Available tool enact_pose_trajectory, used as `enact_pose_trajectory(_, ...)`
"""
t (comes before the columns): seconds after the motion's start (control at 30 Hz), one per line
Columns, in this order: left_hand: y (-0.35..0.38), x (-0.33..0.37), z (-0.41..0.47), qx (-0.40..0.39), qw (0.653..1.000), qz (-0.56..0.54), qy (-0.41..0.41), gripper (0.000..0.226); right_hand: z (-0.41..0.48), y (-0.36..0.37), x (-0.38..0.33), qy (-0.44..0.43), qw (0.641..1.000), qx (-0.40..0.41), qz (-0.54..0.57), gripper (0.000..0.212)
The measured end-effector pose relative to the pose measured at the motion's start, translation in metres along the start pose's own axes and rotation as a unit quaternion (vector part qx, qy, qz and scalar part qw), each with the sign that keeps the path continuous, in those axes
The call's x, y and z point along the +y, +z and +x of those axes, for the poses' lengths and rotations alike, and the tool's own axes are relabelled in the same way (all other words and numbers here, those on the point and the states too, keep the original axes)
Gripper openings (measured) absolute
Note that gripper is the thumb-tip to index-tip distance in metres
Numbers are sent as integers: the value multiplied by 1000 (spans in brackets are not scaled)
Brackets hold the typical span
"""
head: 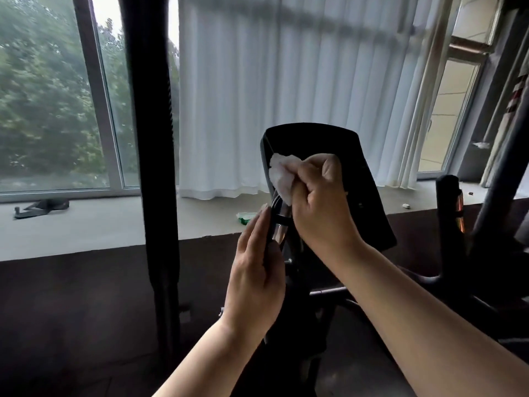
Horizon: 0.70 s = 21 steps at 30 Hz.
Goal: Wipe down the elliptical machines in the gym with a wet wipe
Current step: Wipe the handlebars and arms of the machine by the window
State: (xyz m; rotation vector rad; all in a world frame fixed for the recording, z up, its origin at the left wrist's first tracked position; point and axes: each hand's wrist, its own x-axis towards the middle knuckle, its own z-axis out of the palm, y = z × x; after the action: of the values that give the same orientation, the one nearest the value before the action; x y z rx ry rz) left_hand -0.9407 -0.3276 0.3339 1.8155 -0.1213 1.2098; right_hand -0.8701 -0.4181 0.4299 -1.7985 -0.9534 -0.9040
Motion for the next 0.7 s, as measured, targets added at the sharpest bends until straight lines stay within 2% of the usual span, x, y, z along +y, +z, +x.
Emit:
enact_pose_trajectory(0.1, 6, 8, 19, -9, 999, 10, 32, 52, -5, -1, -2, -2, 997, -55, -44, 42)
enact_pose_trajectory(0.17, 9, 11, 27, -4, 999, 12, 30, 51, -1, -4, 1, -3, 999, -36, -25, 28)
enact_pose_trajectory(0.2, 9, 13, 30, 5, 999, 14, 33, 49, 3, -6, 2, 19, 999, -22, 14, 17)
enact_pose_trajectory(0.23, 10, 15, 33, 14, 999, 19, 42, 47, 8, -9, 3, 60, 996, -21, 61, 15)
enact_pose_trajectory(0.3, 13, 18, 36, 21, 997, 31, 65, 43, 16, -10, 8, 171, 974, -28, 149, 21)
enact_pose_trajectory(0.33, 14, 19, 38, 25, 997, 36, 66, 42, 17, -10, 9, 200, 964, -26, 171, 22)
enact_pose_trajectory(0.4, 16, 19, 42, 35, 997, 47, 54, 40, 10, -11, 9, 189, 968, -11, 162, 21)
enact_pose_trajectory(0.53, 20, 20, 48, 44, 995, 70, 50, 38, -10, -18, 11, 115, 985, -6, 131, 17)
enact_pose_trajectory(0.7, 25, 24, 60, 55, 994, 84, 46, 37, 2, -10, 17, 126, 970, -18, 209, 27)
